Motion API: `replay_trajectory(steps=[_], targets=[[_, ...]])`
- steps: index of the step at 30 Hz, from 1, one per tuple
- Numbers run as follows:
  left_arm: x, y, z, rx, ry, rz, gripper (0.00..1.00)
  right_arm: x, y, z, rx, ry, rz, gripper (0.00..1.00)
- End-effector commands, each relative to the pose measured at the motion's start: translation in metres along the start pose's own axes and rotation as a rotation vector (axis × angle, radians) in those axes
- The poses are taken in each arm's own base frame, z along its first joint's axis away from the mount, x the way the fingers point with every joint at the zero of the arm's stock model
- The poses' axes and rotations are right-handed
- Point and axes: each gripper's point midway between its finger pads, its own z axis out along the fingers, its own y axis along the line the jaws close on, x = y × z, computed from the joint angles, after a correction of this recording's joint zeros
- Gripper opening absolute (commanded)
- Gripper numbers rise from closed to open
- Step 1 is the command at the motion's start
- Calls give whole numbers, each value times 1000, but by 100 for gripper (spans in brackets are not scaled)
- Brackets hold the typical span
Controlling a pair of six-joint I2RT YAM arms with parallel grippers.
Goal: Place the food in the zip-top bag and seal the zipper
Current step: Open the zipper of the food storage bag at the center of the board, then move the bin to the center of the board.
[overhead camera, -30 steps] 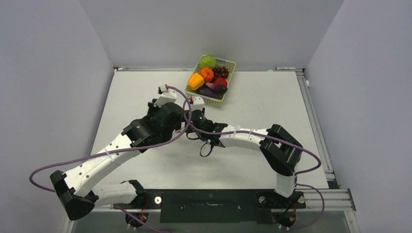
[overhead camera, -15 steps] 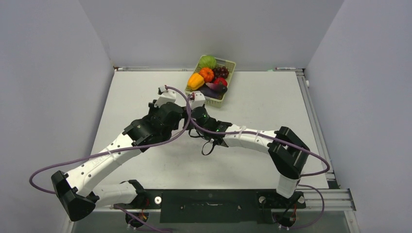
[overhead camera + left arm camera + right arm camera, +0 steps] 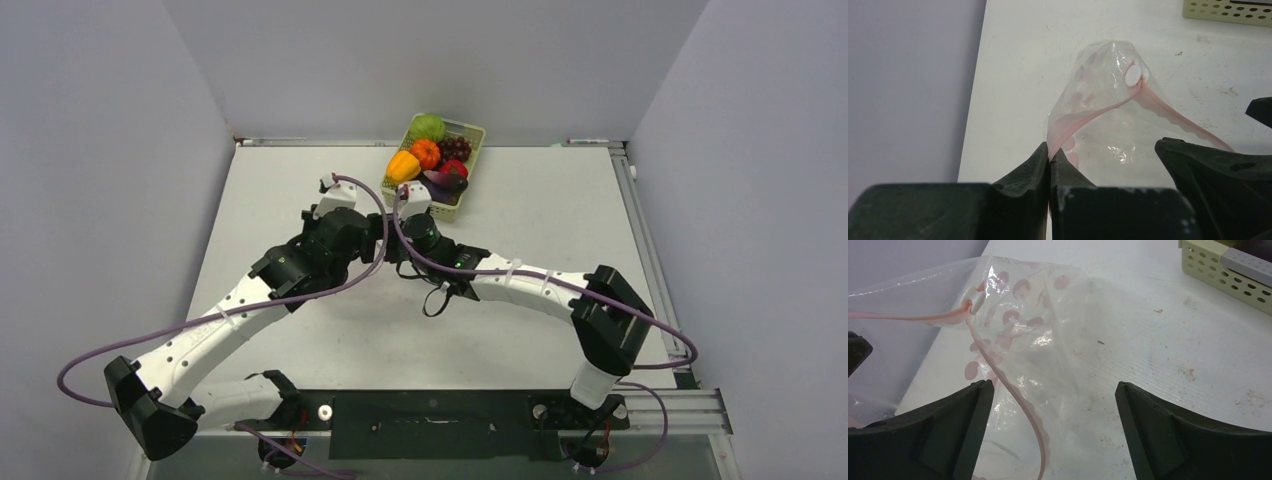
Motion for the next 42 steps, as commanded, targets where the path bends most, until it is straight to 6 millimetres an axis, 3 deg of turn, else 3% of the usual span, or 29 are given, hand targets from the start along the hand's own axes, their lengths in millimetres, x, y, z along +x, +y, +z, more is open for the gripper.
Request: replay_trajectory(steps=[1,9,17,20,29,42], targets=[[-5,0,0,25,-23,-65,0,-40,-6,-22,2,-78,-3,100],[-2,-4,4,61,-11,-76,0,-66,-40,-46,76,-112,-40,94],[0,-9,3,107,-10,-92,0,-104,-96,-66,237,-160,-89,93],[-1,-10,3,122,-15,-102,0,-109,-120,-69,341,-139,-122,93],[2,-15,4,150,-4,-102,0,-124,-181,-48,495,-93,-98,99],[5,-15,5,184,-2,-150,0,-100,-232,7,605,-21,-54,82]])
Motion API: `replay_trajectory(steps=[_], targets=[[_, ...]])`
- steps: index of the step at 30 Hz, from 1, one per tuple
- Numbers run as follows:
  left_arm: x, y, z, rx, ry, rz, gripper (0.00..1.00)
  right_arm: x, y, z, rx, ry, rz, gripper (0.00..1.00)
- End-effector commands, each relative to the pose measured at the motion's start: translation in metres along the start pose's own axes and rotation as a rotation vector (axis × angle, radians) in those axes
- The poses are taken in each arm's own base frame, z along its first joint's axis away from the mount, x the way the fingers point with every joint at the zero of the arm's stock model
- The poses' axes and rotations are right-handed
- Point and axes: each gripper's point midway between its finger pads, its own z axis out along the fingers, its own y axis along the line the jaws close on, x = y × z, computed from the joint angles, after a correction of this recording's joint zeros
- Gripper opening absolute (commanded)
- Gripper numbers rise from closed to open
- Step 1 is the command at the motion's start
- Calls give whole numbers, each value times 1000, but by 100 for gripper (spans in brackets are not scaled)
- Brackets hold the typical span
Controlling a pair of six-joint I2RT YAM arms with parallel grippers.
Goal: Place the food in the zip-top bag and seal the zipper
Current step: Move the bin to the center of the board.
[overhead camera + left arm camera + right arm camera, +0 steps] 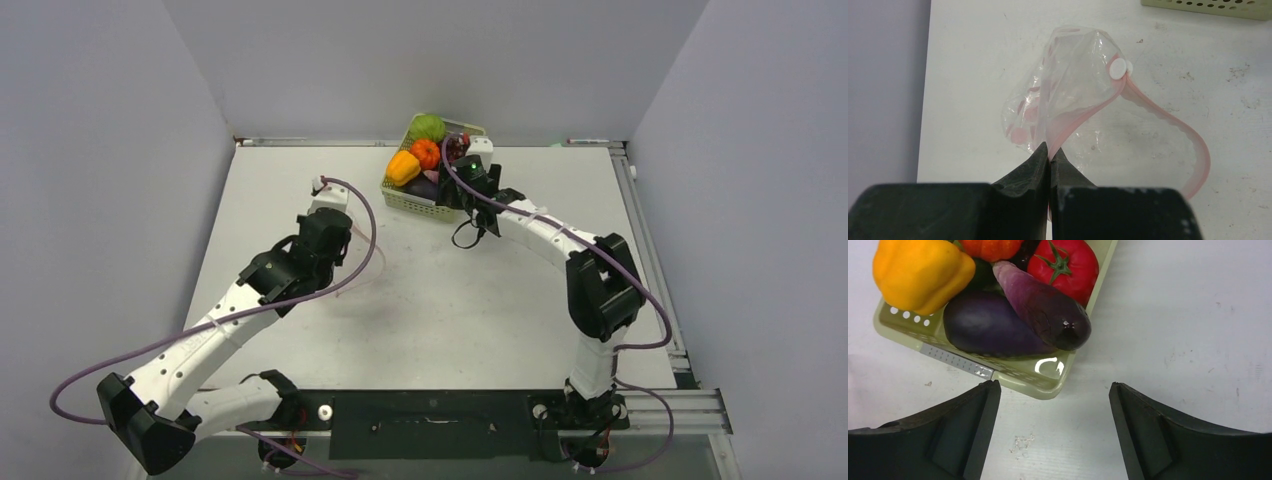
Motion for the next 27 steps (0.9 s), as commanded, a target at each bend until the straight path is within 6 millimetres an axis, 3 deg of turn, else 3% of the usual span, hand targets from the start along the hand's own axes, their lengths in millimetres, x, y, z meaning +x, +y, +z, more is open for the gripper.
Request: replay_trajectory(steps=[1,9,18,27], targets=[[-11,-1,-2,28,-45,-63,0,-19,2,15,24,-41,47,81],[-12,-3,-6,63,-57,-72,0,-14,-6,44,61,-30,87,60],[-13,-3,-7,71,-62,-79,0,-9,-7,61,77,-16,100,51],[-14,-1,-7,66,-65,-83,0,11,-7,72,77,23,97,36]])
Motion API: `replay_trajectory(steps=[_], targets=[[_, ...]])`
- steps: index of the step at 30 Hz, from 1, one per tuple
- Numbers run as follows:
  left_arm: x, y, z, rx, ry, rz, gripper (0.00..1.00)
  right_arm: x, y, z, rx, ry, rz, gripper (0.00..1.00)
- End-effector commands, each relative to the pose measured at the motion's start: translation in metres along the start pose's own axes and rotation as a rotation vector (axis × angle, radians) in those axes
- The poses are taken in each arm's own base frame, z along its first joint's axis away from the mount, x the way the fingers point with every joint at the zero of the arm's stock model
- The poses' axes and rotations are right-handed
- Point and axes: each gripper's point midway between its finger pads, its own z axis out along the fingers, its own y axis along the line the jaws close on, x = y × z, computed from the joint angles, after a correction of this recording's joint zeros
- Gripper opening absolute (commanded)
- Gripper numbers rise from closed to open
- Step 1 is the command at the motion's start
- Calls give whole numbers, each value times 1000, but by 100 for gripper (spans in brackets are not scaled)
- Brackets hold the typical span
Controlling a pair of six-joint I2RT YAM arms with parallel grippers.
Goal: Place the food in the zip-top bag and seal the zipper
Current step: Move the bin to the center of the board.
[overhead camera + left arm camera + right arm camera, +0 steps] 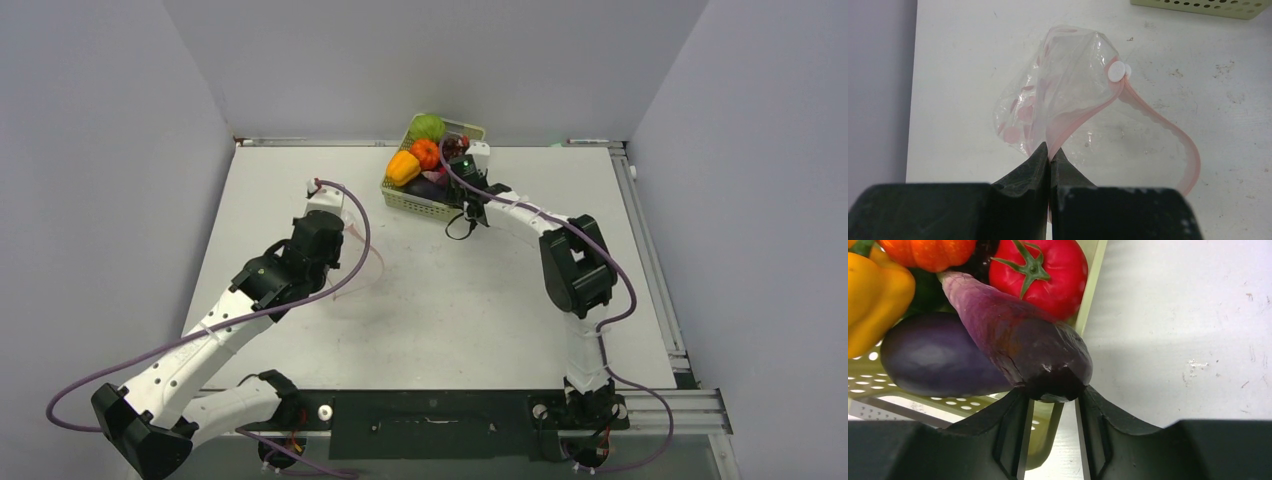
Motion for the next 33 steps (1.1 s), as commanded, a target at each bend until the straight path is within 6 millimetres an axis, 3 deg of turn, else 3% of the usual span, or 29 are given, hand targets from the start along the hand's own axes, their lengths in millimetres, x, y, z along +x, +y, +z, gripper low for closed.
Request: replay_trajectory(steps=[1,9,21,33], targets=[[-17,-1,-3,19,-60,-53,0,-16,6,1,-9,-43,34,33],[-16,0,-2,15,-58,-54,0,-11,1,-4,-8,-38,26,6],[-17,2,-3,8,-61,-55,0,-3,-28,-35,-2,-3,-59,5],[-17,3,-3,5,-64,-57,0,51,-78,-99,-9,80,-116,5]])
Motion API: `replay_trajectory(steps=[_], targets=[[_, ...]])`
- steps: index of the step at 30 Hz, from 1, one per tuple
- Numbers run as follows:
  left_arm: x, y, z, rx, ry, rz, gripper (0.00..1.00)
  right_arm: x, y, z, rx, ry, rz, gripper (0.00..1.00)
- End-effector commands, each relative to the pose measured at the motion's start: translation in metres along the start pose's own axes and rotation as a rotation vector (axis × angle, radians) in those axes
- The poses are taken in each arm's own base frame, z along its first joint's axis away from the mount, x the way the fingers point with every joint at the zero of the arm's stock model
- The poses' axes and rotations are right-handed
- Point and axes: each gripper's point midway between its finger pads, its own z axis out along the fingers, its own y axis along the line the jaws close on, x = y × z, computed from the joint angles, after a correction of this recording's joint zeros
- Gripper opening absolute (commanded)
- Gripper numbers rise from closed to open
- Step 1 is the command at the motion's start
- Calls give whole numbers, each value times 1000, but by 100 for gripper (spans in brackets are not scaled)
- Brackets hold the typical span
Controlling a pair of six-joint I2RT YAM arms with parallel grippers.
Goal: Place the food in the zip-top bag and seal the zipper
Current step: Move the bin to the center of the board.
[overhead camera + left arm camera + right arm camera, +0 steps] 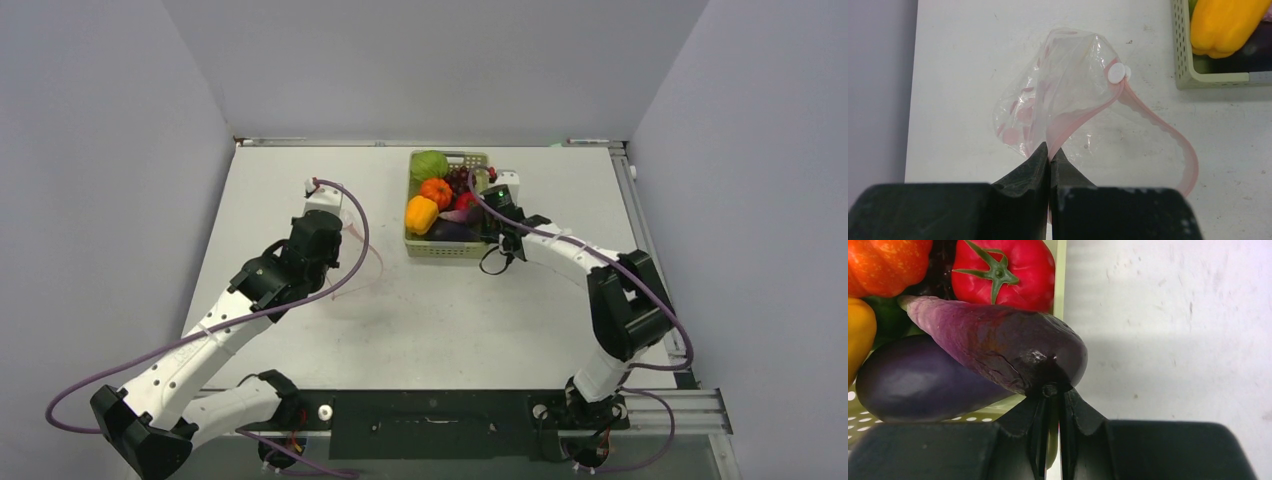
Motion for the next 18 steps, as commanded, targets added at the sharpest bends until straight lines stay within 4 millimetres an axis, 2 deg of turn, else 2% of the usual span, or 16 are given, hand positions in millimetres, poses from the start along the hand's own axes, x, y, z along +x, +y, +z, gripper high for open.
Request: replay_trajectory(steps=[1,9,12,18], targets=[[-15,1,-2,6,-55,-45,0,4,-13,-31,-21,-18,-16,5],[-14,0,-2,7,-53,-45,0,43,-39,-69,-6,11,12,5],[-14,-1,-1,10,-51,-42,0,50,-53,-81,33,4,21,5],[-14,-2,-1,13,-49,-41,0,71,-71,-93,77,25,17,8]])
